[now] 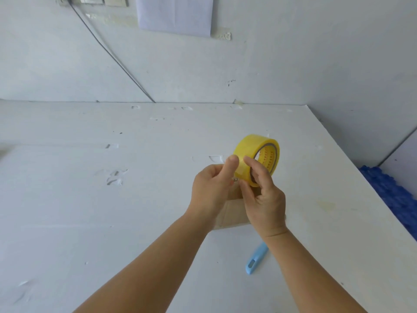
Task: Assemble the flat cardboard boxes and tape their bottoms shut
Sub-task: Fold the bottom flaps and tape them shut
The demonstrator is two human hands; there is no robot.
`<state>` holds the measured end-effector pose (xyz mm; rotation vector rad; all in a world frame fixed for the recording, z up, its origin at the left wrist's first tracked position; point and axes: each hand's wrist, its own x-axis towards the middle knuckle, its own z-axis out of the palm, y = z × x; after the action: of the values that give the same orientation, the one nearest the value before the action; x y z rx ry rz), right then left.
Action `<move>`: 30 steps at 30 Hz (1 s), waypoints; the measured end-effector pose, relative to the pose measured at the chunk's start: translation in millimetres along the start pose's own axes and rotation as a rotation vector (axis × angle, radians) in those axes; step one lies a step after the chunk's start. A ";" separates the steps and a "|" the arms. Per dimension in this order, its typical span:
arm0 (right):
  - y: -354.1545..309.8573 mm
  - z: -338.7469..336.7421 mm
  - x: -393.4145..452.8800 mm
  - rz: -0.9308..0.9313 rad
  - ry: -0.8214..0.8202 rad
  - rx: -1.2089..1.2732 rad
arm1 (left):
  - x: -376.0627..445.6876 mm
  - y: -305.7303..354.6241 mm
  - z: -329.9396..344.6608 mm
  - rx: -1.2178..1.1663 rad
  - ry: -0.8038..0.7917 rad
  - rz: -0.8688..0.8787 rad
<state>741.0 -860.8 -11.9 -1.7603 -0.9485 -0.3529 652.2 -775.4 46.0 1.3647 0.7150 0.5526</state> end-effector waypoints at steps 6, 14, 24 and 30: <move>-4.9 -1.8 2.0 -0.123 0.005 0.147 | 10.8 1.8 4.9 -0.116 0.116 -0.095; 2.2 -3.0 23.2 0.374 0.070 0.076 | 13.2 -8.1 -8.8 0.018 0.153 0.048; 12.4 -9.0 40.6 0.370 -0.111 0.038 | 23.6 -13.6 -25.7 0.055 0.176 0.019; 9.5 -10.1 42.6 0.269 -0.069 -0.031 | 31.9 -16.7 -39.8 0.133 0.201 -0.048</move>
<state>777.4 -852.8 12.9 -1.9099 -0.7445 -0.1353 643.6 -727.7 23.0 1.4242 0.9595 0.6183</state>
